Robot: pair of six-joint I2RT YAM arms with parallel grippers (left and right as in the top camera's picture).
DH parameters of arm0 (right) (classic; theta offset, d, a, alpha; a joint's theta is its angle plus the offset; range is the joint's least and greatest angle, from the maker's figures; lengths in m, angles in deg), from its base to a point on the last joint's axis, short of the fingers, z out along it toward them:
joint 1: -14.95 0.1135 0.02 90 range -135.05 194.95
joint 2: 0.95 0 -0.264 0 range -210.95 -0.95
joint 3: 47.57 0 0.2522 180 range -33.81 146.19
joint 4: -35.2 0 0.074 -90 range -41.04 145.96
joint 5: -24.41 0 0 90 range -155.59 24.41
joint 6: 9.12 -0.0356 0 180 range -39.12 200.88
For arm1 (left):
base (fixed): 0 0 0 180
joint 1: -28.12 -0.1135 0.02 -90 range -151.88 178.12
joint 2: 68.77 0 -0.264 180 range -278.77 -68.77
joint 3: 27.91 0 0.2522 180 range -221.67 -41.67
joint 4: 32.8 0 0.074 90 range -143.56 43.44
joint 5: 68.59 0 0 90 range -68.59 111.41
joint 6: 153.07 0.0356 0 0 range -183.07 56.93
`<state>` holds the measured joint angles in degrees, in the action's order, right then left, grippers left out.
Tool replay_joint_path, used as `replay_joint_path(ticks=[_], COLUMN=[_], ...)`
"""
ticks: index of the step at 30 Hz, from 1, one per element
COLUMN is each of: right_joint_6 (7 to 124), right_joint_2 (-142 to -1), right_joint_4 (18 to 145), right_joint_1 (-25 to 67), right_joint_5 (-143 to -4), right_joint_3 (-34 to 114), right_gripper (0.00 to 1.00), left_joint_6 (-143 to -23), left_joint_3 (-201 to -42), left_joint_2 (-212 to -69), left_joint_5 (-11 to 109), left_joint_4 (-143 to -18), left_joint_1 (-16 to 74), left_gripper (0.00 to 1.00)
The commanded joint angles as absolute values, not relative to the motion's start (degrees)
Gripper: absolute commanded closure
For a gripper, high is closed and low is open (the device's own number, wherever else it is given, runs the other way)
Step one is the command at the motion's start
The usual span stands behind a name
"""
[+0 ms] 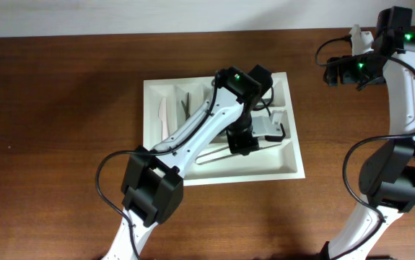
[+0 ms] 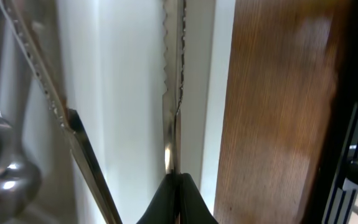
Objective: Pack container
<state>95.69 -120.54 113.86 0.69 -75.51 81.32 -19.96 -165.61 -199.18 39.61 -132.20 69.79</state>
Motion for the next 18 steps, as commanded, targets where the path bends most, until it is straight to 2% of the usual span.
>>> replay_joint_path(ticks=[1, 6, 11, 12, 14, 15, 18], right_joint_6=[95.2, 95.2, 95.2, 95.2, 95.2, 95.2, 95.2], right_joint_2=[-119.8, -119.8, -119.8, -119.8, -119.8, -119.8, -119.8], right_joint_4=[113.9, 113.9, 113.9, 113.9, 113.9, 113.9, 113.9], right_joint_1=[0.6, 0.6, 0.6, 0.6, 0.6, 0.6, 0.6], right_joint_5=[-75.0, -75.0, -75.0, -75.0, -75.0, -75.0, -75.0], right_joint_3=[82.1, 82.1, 82.1, 82.1, 82.1, 82.1, 82.1], right_gripper=[0.01, 0.01, 0.01, 0.01, 0.01, 0.01, 0.01], left_joint_6=[-18.1, -18.2, -18.2, -18.2, -18.2, -18.2, -18.2], left_joint_3=[-162.9, -159.3, -158.8, -158.8, -158.8, -158.8, -159.0], left_joint_2=[-199.5, -199.5, -199.5, -199.5, -199.5, -199.5, -199.5], left_joint_5=[39.4, 39.4, 39.4, 39.4, 39.5, 39.4, 39.4], left_joint_4=[-131.2, -129.1, -129.0, -128.9, -128.8, -128.8, -128.6], left_joint_1=[69.7, 69.7, 69.7, 69.7, 69.7, 69.7, 69.6], left_gripper=[0.98, 0.97, 0.83, 0.74, 0.43, 0.32, 0.2])
